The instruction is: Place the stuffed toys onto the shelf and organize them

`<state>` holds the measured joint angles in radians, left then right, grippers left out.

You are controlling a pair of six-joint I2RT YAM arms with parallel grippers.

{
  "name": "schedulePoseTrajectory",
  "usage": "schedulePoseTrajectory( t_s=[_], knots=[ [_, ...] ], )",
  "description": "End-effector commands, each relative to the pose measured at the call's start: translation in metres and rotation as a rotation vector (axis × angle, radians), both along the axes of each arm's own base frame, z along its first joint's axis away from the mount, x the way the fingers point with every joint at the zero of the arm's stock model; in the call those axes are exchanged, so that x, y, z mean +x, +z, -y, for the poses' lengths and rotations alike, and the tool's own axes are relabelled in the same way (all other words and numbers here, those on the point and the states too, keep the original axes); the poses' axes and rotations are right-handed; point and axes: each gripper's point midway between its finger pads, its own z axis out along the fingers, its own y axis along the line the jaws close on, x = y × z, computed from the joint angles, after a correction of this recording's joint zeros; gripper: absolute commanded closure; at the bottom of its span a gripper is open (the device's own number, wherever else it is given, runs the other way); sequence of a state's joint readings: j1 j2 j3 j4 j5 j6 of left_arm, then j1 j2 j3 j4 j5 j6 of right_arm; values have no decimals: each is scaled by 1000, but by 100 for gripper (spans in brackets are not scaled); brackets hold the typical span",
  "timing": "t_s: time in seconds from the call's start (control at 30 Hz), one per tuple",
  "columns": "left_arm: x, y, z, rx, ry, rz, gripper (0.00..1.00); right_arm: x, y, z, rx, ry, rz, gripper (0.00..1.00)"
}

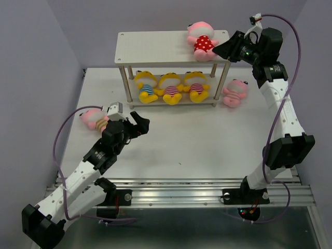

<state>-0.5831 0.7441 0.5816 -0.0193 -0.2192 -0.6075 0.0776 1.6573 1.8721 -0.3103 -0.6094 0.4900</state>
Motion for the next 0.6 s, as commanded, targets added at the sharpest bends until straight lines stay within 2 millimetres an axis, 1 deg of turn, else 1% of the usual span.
schedulePoseTrajectory(
  t_s=[0.0,0.03,0.23,0.3,0.4,0.43,0.47,0.53,0.57],
  knots=[
    [1,28,-3,-42,22,71,1,-7,34,4,-3,-10,95,57],
    [1,29,-2,-45,19,74,1,-6,35,4,-2,-12,96,54],
    [0,29,-2,-48,18,75,1,-9,43,5,8,-21,110,52],
    [0,30,-2,-51,18,76,1,-11,49,6,12,-23,122,48],
    [0,32,-1,-53,14,78,1,-15,55,6,12,-26,138,46],
    [0,33,-1,-57,10,80,1,-15,57,8,13,-38,142,43],
    [0,34,-1,-58,11,81,1,-17,60,9,11,-44,150,37],
    [-1,33,-2,-55,13,67,1,-19,66,12,12,-64,162,31],
    [-1,34,-2,-59,18,64,1,-21,68,13,9,-69,169,22]
  ],
)
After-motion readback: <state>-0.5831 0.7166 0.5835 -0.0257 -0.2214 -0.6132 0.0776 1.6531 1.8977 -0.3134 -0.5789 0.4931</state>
